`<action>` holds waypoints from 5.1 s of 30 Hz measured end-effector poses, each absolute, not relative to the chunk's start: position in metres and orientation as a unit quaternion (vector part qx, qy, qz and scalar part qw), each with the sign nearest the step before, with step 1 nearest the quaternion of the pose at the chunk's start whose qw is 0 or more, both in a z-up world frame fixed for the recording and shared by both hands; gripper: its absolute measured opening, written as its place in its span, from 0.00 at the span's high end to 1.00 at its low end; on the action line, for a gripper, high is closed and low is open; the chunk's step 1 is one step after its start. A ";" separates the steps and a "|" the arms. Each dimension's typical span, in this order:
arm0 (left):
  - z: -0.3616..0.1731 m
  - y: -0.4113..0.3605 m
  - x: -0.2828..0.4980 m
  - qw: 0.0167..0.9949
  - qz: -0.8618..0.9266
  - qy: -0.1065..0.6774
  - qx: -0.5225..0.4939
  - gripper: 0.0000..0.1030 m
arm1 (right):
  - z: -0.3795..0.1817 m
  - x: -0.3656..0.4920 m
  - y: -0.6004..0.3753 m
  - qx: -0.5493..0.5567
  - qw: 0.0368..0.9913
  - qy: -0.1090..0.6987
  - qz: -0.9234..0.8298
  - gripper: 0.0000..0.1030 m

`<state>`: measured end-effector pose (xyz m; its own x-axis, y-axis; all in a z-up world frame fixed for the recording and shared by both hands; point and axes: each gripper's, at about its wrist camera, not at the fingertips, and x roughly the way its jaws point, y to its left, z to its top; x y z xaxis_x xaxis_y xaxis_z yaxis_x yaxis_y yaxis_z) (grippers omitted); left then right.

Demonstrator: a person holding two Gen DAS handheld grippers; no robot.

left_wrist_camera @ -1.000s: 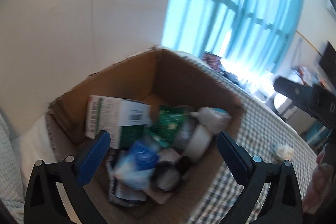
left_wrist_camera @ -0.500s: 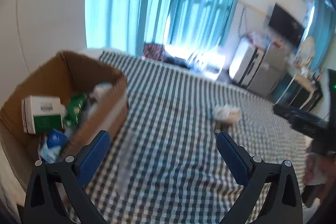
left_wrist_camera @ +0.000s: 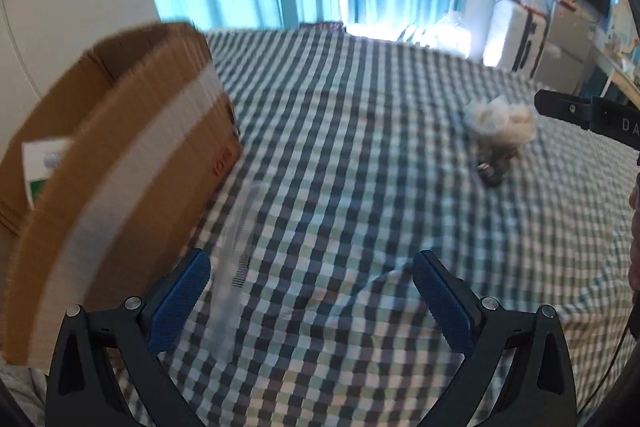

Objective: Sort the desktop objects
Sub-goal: 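Grasp the clear thin strip with the left tool while the right tool grasps the white lace cloth, then carry the clear strip and lace cloth to the box and open both tools, then move the left tool to the dark bead bracelet and grasp it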

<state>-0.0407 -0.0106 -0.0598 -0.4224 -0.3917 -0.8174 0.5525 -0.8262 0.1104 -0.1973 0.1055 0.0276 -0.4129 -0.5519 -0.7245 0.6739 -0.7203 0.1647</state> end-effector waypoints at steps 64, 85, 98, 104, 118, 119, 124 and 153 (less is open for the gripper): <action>-0.085 -0.041 -0.027 0.264 -0.831 0.152 0.465 0.97 | 0.010 -0.238 0.108 0.431 0.385 -0.029 -0.816 0.93; -0.104 -0.068 -0.029 0.252 -0.836 0.163 0.460 0.97 | -0.033 -0.255 0.091 0.436 0.300 0.038 -0.848 0.94; -0.054 -0.081 -0.029 0.249 -0.863 0.203 0.389 0.97 | 0.027 -0.233 0.102 0.392 0.354 -0.032 -0.849 0.94; 0.003 -0.075 -0.012 0.260 -0.888 0.202 0.320 0.97 | 0.054 -0.198 0.088 0.363 0.402 -0.022 -0.840 0.94; 0.092 -0.139 0.048 0.329 -0.891 0.221 0.221 0.94 | 0.115 -0.096 -0.002 0.291 0.498 0.087 -0.812 0.93; 0.094 -0.146 0.057 0.339 -0.888 0.225 0.213 0.94 | 0.119 -0.086 -0.014 0.284 0.505 0.100 -0.809 0.93; 0.098 -0.169 0.087 0.349 -0.887 0.235 0.191 0.93 | 0.128 -0.054 -0.073 0.274 0.541 0.123 -0.785 0.93; 0.053 -0.169 0.074 0.355 -0.867 0.215 0.275 0.09 | 0.107 -0.089 0.016 0.329 0.381 0.152 -0.851 0.27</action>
